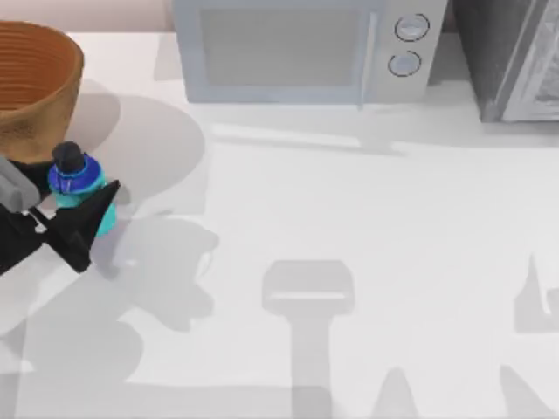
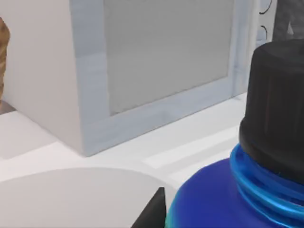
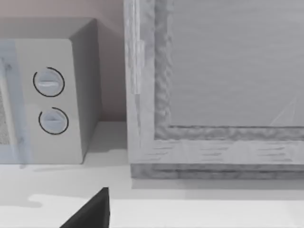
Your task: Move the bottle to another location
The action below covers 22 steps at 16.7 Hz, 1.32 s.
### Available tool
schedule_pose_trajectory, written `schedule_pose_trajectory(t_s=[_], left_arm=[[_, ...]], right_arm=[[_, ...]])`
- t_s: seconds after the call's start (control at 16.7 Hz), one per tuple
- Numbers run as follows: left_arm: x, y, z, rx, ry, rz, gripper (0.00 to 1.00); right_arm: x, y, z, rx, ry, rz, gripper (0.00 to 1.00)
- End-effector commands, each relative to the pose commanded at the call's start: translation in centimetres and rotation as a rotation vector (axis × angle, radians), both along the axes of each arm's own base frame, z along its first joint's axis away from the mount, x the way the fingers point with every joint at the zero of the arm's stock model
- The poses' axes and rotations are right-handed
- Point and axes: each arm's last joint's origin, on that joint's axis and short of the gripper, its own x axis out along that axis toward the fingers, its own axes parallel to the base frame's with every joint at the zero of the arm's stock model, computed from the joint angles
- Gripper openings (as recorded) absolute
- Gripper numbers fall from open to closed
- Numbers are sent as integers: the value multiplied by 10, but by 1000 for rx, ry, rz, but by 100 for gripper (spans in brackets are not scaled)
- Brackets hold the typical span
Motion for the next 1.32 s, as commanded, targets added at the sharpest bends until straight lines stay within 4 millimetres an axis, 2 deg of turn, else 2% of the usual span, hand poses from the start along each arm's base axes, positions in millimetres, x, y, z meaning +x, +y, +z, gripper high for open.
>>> schedule_pose_trajectory(t_s=[0.42, 0.72, 1.32], left_arm=[[35, -35, -26, 0, -5, 0, 0], [38, -39, -30, -1, -4, 1, 0], [38, -39, -30, -1, -4, 1, 75]], right_arm=[[0, 0, 0, 0, 0, 0, 100], [0, 0, 0, 0, 0, 0, 100], [0, 0, 0, 0, 0, 0, 100]])
